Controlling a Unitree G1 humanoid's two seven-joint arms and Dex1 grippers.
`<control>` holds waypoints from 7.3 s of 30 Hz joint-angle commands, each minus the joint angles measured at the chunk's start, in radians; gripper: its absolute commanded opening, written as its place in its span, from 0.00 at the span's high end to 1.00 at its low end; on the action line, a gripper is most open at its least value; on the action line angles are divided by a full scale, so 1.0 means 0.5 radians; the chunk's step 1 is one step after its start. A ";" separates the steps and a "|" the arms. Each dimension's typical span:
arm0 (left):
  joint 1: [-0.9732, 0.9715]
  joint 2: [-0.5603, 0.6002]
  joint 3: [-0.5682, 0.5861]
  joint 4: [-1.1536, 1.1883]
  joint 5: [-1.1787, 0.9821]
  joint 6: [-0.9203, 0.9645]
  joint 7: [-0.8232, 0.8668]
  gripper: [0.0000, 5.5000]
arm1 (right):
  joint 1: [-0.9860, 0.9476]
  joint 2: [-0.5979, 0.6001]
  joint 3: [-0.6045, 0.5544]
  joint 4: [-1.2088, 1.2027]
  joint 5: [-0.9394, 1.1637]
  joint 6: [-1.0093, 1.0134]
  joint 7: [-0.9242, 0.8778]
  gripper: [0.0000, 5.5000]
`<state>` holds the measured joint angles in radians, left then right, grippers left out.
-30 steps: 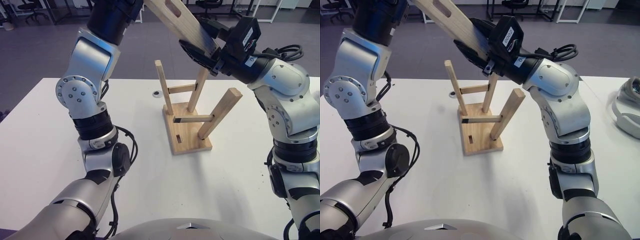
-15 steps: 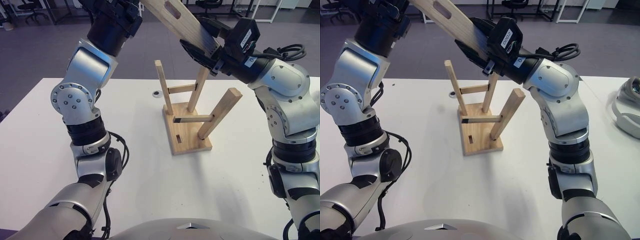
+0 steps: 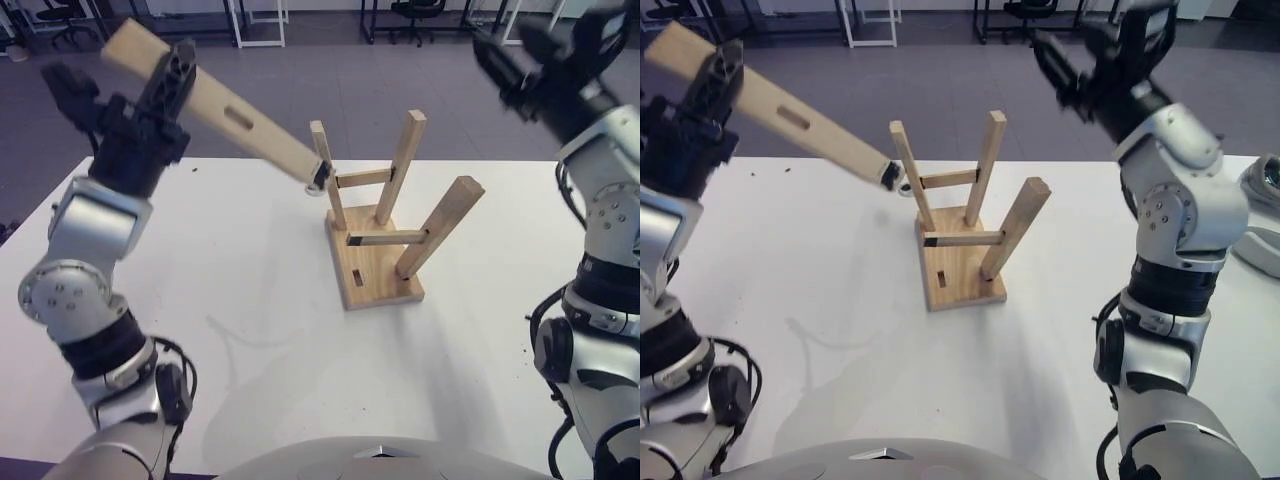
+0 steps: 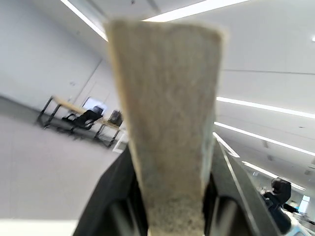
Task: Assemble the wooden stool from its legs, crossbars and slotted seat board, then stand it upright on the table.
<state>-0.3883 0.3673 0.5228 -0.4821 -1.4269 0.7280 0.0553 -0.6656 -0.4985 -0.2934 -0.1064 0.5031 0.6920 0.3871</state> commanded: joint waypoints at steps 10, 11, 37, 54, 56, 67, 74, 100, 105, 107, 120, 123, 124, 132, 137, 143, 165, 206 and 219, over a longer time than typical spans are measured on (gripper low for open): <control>0.677 -0.618 -0.537 -0.133 0.730 -0.362 0.305 0.81 | 0.760 0.395 0.377 0.197 -0.027 -0.195 0.293 0.37; 0.691 -0.612 -0.546 -0.117 0.769 -0.362 0.305 0.81 | 0.786 0.412 0.419 0.151 -0.040 -0.200 0.283 0.37; 0.838 -0.260 -1.092 -0.239 1.678 -0.061 0.361 0.81 | 0.854 0.656 0.255 -0.509 0.002 -0.299 -0.235 0.37; 0.794 0.013 -1.470 -0.141 2.257 0.178 0.160 0.60 | 0.442 0.535 0.588 -1.135 0.559 0.220 -0.992 0.37; 0.784 0.062 -1.465 -0.124 2.269 0.180 0.065 0.53 | 0.455 0.507 0.632 -1.100 0.490 0.258 -0.987 0.37; 0.630 -0.484 -1.138 -0.416 1.811 0.052 -0.029 0.34 | 0.617 0.548 0.698 -1.144 0.271 0.248 -0.990 0.37; 0.605 -0.520 -1.297 -0.410 1.782 0.143 -0.077 0.34 | 0.857 0.565 0.742 -0.982 0.236 0.318 -0.906 0.37; 0.256 0.236 -0.995 0.002 1.247 0.007 -0.735 0.34 | 0.805 0.147 0.352 -1.022 0.668 0.449 -0.539 0.37; 0.372 0.200 -1.065 0.072 1.354 -0.173 -0.811 0.34 | 0.781 0.303 0.344 -1.019 0.660 0.201 -0.555 0.37; 0.177 0.161 -0.812 0.037 1.081 -0.216 -0.771 0.34 | 0.619 0.364 0.118 -1.029 0.956 0.107 -0.599 0.37; 1.197 0.818 -0.502 0.495 1.606 -0.595 -1.549 0.34 | 1.269 -0.001 1.002 -0.583 0.450 -0.218 0.764 0.37; 1.602 0.960 -0.663 0.354 1.844 -0.705 -1.818 0.34 | 1.634 -0.204 0.826 -0.602 0.351 -0.266 0.806 0.37; 1.676 0.995 -0.718 0.316 1.914 -0.732 -1.871 0.34 | 1.731 -0.297 0.759 -0.552 0.289 -0.306 0.848 0.37; 1.211 0.774 -1.186 0.682 2.522 -0.959 -1.660 0.34 | 0.719 0.018 0.900 1.191 -0.555 -0.992 0.577 0.37; 0.591 0.308 -1.173 1.335 2.612 -1.231 -1.256 0.34 | 0.696 0.166 1.069 1.343 -0.662 -1.203 0.865 0.37; 0.670 0.091 -0.942 1.239 2.384 -1.304 -1.207 0.34 | 1.227 0.125 0.692 0.698 -0.565 -1.140 0.457 0.37; 1.234 0.015 -0.755 0.525 2.376 -1.139 -0.961 0.34 | 1.788 0.305 0.741 -0.133 -0.727 -0.839 0.031 0.37; 0.970 0.465 -0.705 -0.321 2.125 0.249 -1.170 0.34 | 1.241 -0.653 0.530 -1.053 -0.445 0.415 0.435 0.37; 0.531 0.998 -1.151 0.634 2.215 -0.560 -2.395 0.34 | 0.861 -0.636 0.955 -0.030 -0.424 -0.656 1.496 0.37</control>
<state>-0.0228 0.8883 0.0110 -0.2368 -0.3656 0.4904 -1.1184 -0.1804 -0.8645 0.1648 -0.1515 0.2637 0.3724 1.1030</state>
